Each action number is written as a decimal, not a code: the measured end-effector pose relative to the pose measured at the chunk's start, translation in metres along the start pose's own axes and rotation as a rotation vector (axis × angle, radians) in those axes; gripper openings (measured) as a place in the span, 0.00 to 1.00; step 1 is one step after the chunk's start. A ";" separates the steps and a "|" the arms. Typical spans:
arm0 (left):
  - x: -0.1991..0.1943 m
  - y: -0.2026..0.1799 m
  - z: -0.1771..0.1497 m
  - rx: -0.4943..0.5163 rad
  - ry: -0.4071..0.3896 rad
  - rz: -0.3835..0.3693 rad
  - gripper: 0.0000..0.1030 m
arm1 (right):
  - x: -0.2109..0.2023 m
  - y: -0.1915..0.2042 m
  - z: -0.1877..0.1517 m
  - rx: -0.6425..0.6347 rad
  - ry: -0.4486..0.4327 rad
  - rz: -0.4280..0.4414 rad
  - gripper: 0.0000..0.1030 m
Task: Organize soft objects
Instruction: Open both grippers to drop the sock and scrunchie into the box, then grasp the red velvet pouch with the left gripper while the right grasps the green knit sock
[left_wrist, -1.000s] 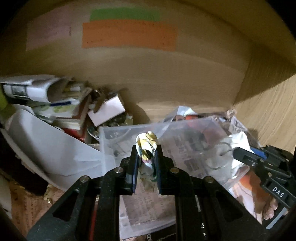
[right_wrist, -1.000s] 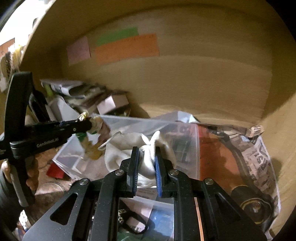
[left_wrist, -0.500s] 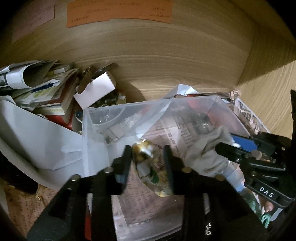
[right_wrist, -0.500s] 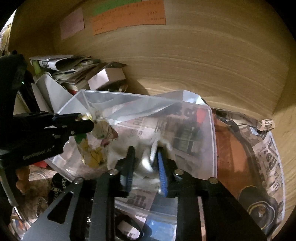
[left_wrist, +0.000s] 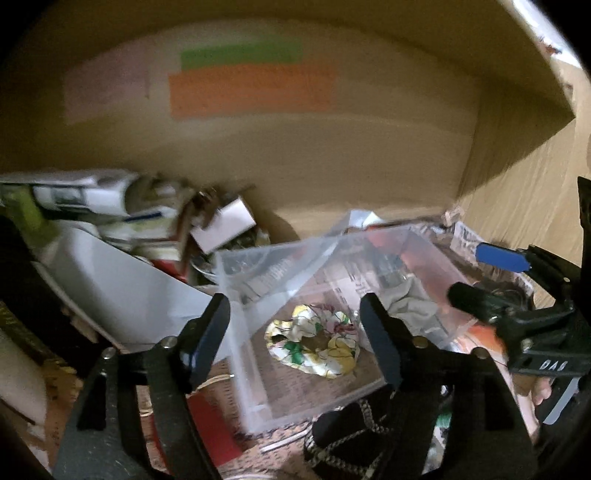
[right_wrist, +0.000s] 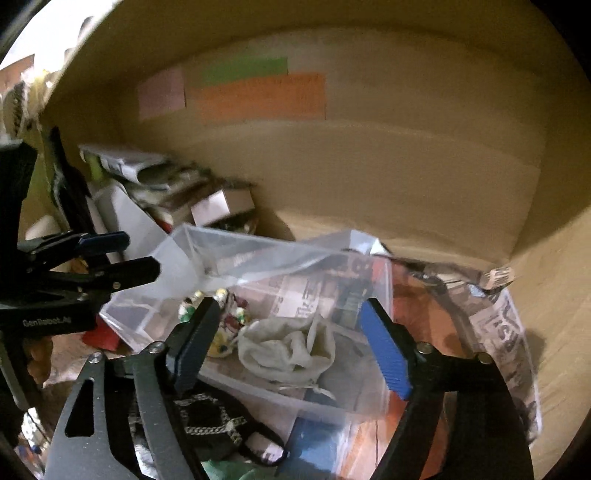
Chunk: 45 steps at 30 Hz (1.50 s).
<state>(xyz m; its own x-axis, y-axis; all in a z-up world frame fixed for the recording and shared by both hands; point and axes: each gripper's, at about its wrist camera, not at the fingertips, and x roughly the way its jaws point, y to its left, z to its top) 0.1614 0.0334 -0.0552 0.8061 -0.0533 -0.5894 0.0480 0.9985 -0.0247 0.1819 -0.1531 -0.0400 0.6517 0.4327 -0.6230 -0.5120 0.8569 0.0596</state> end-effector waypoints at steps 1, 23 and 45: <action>-0.008 0.002 0.000 0.000 -0.014 0.008 0.78 | -0.005 0.000 0.000 0.005 -0.013 0.002 0.79; -0.042 0.068 -0.091 -0.097 0.096 0.201 0.97 | -0.065 0.013 -0.072 0.084 -0.013 0.002 0.83; 0.045 0.100 -0.099 -0.223 0.308 0.145 0.87 | -0.033 0.012 -0.110 0.175 0.131 0.056 0.81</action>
<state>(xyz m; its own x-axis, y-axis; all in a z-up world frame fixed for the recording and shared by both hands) 0.1441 0.1312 -0.1647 0.5791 0.0597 -0.8131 -0.2098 0.9746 -0.0778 0.0927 -0.1874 -0.1049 0.5408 0.4502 -0.7106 -0.4325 0.8733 0.2242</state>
